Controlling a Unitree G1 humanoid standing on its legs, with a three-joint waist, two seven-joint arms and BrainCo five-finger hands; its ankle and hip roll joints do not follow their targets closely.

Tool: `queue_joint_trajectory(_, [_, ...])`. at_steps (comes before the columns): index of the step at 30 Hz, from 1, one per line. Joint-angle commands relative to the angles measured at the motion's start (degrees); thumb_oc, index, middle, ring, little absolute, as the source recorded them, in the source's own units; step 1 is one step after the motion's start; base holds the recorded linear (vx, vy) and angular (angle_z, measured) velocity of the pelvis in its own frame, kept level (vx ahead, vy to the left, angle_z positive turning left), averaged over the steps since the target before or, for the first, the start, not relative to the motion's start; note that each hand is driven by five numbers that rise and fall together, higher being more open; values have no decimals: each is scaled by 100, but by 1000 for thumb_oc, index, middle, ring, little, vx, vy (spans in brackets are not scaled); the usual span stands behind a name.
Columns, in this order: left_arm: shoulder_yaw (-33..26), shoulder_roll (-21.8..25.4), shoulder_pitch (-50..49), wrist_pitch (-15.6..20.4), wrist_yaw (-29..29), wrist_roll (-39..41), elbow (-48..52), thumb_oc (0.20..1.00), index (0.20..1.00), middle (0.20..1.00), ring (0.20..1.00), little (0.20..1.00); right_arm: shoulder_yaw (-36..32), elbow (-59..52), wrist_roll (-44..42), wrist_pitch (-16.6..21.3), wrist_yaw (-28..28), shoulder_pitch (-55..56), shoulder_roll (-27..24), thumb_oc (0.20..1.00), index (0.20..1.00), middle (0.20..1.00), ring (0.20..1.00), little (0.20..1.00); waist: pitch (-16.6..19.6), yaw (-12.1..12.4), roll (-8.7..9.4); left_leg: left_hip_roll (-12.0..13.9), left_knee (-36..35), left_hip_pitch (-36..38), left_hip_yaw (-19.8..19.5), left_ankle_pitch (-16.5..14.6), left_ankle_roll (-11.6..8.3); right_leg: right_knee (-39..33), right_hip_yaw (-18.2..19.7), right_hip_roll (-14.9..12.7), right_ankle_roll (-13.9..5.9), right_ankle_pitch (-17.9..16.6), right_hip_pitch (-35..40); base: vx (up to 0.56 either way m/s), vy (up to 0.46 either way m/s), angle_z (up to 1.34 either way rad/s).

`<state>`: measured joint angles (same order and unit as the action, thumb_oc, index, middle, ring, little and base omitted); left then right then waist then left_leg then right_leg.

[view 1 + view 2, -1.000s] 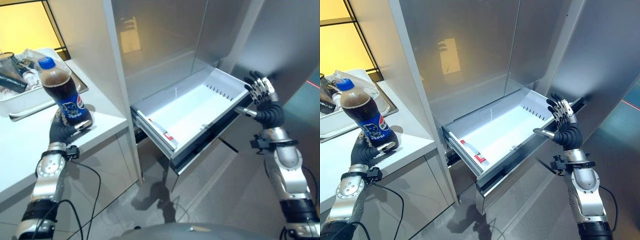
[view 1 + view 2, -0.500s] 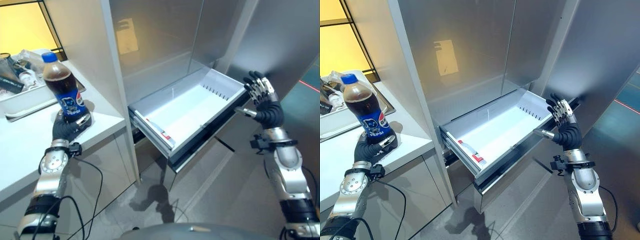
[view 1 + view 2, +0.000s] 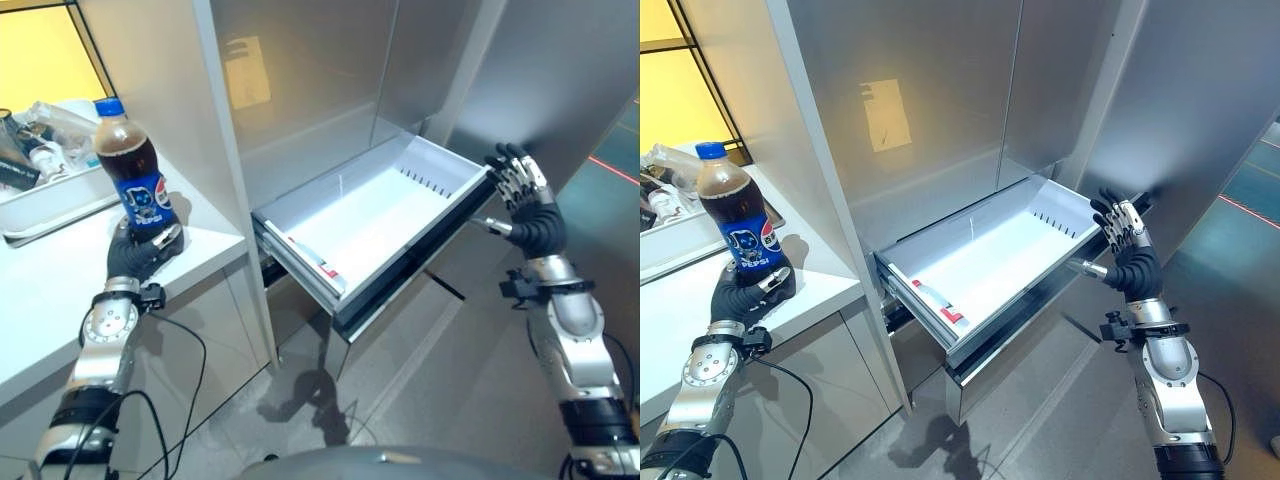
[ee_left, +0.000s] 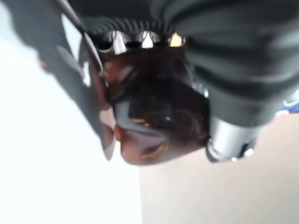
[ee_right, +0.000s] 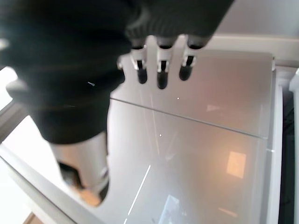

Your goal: Take the drinks into the refrigerator

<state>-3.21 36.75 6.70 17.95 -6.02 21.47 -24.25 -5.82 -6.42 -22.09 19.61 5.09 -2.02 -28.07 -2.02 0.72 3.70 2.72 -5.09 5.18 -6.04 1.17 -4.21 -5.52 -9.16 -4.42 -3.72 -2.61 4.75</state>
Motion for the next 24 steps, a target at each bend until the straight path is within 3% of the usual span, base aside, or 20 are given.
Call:
queue_joint_trajectory(1, [146, 152, 1419, 326, 222, 186, -373, 200, 200, 200, 200, 200, -42, -267, -156, 163, 25, -240, -172, 1000, 1000, 1000, 1000, 1000, -2, -342, -88, -318, 9, 122, -218, -426, 466, 553, -44, 80, 3, 563, 126, 0, 0, 0])
queue_joint_trajectory(6, [100, 29, 1284, 425, 391, 477, 132, 200, 200, 200, 200, 200, -93, -229, -146, 174, 22, -222, -143, 1000, 1000, 1000, 1000, 1000, -2, -351, -104, -327, 9, 103, -209, -414, 472, 549, -37, 73, 7, 550, 106, -11, 4, -5])
queue_joint_trajectory(15, [-342, -484, 492, 671, 875, 1093, 2058, 200, 200, 200, 200, 200, -430, 56, 170, 190, -134, -112, -114, 1000, 1000, 1000, 1000, 1000, -38, -267, -88, -370, 9, 23, -254, -393, 509, 521, -50, 46, 3, 510, 71, -13, 4, -5])
queue_joint_trajectory(24, [-549, -798, -117, 664, 1390, 1357, 3227, 200, 200, 200, 200, 200, -581, 296, 433, 101, -43, 133, -125, 1000, 1000, 1000, 1000, 1000, -53, -180, -62, -409, 9, 12, -319, -391, 537, 490, -98, 36, 14, 505, 100, 0, 0, 0])
